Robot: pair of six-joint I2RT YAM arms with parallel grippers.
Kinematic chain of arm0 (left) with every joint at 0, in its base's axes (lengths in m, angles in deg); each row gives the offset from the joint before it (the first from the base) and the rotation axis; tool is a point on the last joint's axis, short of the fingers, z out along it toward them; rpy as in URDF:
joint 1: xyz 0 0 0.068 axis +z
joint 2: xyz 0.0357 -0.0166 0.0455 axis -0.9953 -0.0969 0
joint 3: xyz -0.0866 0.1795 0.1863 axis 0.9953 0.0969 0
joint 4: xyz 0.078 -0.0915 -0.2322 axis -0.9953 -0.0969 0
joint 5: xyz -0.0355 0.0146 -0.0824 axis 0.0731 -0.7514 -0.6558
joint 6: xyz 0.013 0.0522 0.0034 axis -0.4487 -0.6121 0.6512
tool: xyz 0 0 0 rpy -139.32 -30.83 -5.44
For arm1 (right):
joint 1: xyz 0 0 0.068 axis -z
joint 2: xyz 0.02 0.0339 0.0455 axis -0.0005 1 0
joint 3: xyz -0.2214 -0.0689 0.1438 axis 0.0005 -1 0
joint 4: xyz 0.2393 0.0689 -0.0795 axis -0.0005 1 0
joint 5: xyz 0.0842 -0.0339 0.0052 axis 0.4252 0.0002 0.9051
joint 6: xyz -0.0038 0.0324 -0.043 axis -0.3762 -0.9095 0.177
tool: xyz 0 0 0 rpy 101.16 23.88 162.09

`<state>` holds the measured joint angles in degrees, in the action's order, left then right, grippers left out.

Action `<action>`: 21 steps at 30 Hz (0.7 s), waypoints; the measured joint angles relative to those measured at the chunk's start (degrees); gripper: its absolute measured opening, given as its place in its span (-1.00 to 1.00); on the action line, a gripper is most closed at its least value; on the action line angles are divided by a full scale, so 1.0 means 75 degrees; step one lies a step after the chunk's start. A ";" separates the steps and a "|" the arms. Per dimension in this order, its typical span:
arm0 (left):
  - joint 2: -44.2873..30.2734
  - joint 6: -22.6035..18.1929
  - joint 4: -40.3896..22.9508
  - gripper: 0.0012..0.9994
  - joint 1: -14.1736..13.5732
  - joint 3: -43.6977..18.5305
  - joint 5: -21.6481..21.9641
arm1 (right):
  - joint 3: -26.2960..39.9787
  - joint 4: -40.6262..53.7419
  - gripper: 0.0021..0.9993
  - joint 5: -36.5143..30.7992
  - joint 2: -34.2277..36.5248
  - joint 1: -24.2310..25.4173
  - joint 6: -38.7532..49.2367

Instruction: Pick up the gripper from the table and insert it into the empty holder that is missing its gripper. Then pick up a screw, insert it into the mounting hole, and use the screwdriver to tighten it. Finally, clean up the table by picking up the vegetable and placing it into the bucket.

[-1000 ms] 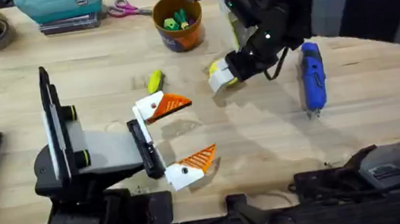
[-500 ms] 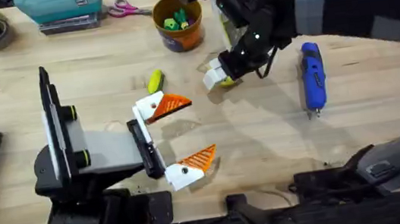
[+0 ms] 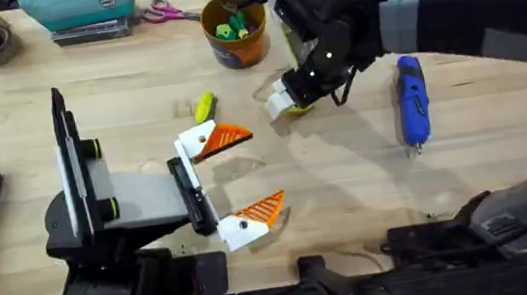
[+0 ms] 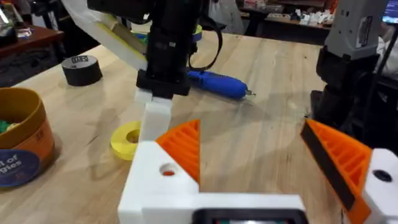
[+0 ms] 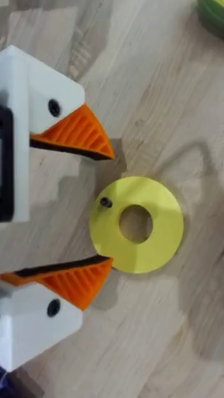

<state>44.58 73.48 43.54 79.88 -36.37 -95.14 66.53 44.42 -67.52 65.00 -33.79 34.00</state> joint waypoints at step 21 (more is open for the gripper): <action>0.0000 -0.0003 0.0002 0.97 0.0000 0.0000 0.0003 | 0.0003 -0.0004 0.24 -0.0003 0.0102 -0.0024 0.0000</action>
<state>44.58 73.46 43.56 79.88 -36.37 -95.12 66.56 44.39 -67.54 65.77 -33.97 34.00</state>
